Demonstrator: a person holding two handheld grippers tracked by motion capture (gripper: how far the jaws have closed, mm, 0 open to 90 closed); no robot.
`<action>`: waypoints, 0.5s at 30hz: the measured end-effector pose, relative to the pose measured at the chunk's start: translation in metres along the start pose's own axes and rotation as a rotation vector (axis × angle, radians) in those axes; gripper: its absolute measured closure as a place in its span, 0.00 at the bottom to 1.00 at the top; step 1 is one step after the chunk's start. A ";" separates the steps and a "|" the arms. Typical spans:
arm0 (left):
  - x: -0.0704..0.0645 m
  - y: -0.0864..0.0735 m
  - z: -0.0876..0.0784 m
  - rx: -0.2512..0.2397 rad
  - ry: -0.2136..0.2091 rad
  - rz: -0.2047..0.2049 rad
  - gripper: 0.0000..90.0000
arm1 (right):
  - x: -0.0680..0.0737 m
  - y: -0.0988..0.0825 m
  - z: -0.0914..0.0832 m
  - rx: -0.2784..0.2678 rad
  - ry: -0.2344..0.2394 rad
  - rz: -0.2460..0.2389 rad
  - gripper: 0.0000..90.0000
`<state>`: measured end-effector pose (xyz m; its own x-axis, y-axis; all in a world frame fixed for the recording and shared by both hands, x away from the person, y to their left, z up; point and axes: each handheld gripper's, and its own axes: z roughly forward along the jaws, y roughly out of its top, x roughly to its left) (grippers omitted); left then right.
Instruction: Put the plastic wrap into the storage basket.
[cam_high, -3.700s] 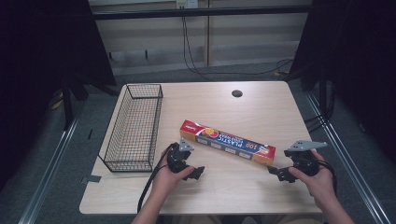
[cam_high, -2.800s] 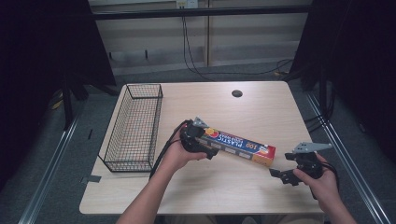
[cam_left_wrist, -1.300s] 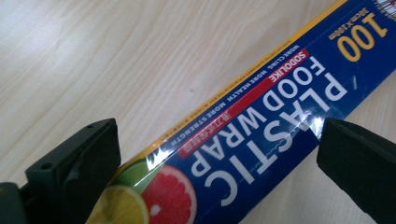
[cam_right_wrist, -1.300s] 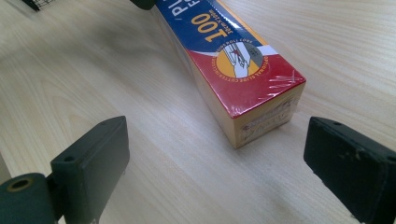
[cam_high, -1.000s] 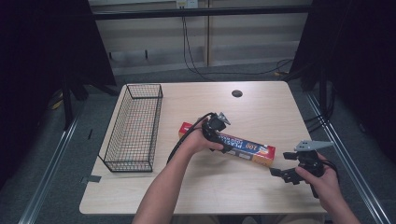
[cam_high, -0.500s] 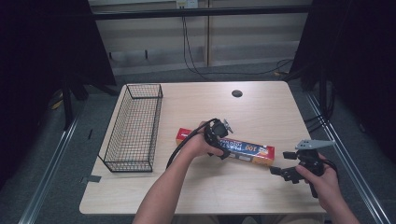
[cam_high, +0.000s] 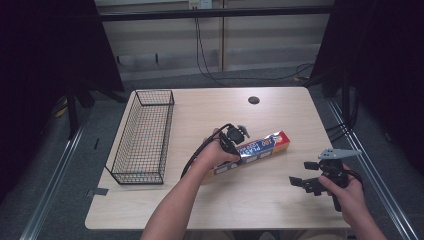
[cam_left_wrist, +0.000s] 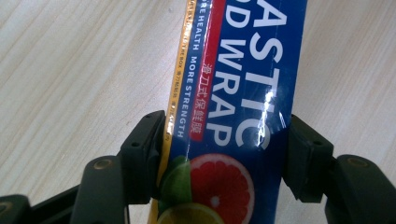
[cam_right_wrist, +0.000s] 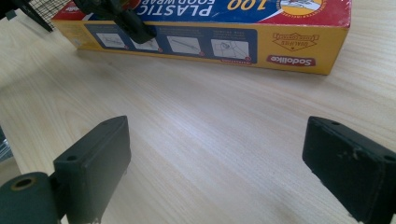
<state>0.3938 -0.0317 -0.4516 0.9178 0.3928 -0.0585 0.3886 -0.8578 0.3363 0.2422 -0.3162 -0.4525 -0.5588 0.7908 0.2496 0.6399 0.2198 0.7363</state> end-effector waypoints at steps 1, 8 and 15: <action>-0.001 -0.001 0.001 -0.024 -0.002 -0.027 0.40 | 0.000 0.000 0.000 0.000 0.000 -0.002 0.09; 0.002 0.008 0.010 -0.068 -0.026 -0.016 0.34 | 0.001 0.000 0.003 0.008 0.005 -0.008 0.09; -0.001 0.018 0.020 -0.045 -0.008 0.030 0.42 | 0.000 0.001 0.002 0.002 0.005 -0.011 0.09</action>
<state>0.4010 -0.0542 -0.4642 0.9295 0.3648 -0.0551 0.3574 -0.8532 0.3798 0.2441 -0.3152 -0.4534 -0.5686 0.7856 0.2442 0.6344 0.2298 0.7380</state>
